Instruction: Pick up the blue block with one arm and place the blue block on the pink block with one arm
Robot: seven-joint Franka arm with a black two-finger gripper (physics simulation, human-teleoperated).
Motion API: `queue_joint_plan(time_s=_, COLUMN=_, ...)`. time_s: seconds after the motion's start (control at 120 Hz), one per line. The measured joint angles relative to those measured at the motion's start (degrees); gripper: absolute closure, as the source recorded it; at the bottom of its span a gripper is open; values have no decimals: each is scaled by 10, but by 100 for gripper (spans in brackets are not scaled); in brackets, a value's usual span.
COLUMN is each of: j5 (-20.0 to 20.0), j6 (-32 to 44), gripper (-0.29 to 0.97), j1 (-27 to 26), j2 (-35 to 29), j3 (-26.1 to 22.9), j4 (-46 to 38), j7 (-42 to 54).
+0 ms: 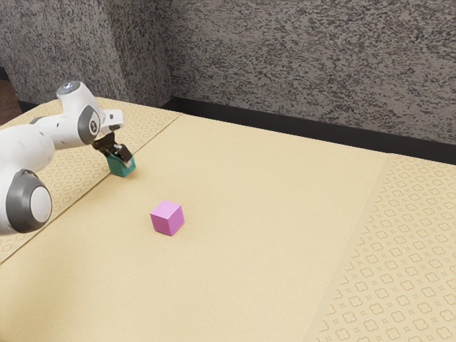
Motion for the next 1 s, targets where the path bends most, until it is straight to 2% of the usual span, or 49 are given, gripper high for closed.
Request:
queue_joint_plan(time_s=0.325, j5=0, j6=2, gripper=24, j1=5, j2=-1, j3=-9, j4=0, j7=1)
queue_joint_plan(time_s=0.575, j5=2, j6=3, gripper=32, j1=6, j2=-6, j3=-10, j4=-1, j7=0)
queue_joint_plan(time_s=0.842, j5=6, j6=-4, gripper=37, j1=5, j2=-48, j3=-5, j4=-11, j7=-5)
queue_joint_plan(time_s=1.0, j5=8, j6=-34, gripper=37, j1=-1, j2=-110, j3=-5, j4=-43, j7=-8)
